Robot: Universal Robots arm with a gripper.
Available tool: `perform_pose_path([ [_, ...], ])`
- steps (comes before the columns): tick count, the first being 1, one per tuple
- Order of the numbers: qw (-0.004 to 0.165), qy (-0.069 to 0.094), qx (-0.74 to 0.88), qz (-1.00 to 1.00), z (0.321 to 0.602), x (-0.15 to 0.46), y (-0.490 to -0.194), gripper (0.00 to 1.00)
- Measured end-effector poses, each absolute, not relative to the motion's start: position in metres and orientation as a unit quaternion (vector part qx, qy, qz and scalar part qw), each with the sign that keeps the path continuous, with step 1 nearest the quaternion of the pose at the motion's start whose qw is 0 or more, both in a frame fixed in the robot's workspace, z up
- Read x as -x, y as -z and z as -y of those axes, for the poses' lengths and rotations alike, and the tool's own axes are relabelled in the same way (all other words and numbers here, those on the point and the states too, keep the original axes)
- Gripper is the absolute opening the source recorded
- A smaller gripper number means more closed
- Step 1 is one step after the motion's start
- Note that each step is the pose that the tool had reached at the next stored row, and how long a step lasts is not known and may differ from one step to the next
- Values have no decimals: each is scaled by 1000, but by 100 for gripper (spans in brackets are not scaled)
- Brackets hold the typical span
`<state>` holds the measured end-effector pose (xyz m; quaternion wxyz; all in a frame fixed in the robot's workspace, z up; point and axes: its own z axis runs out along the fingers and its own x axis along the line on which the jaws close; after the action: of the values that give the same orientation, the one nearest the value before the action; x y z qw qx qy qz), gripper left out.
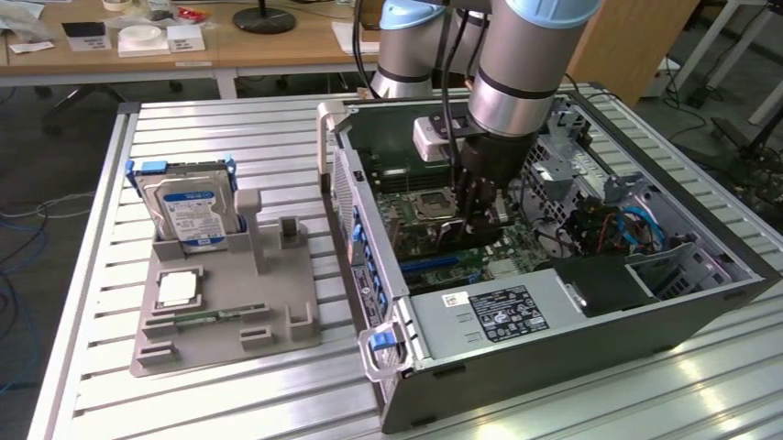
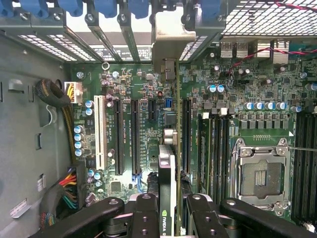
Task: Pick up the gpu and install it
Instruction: 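Insert the gpu into the slot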
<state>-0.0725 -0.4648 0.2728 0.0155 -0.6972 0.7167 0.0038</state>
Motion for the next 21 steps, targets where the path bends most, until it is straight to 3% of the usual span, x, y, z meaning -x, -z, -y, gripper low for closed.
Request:
perform_pose_path([
  [21, 15, -4, 697, -717, 465, 76, -266, 26],
])
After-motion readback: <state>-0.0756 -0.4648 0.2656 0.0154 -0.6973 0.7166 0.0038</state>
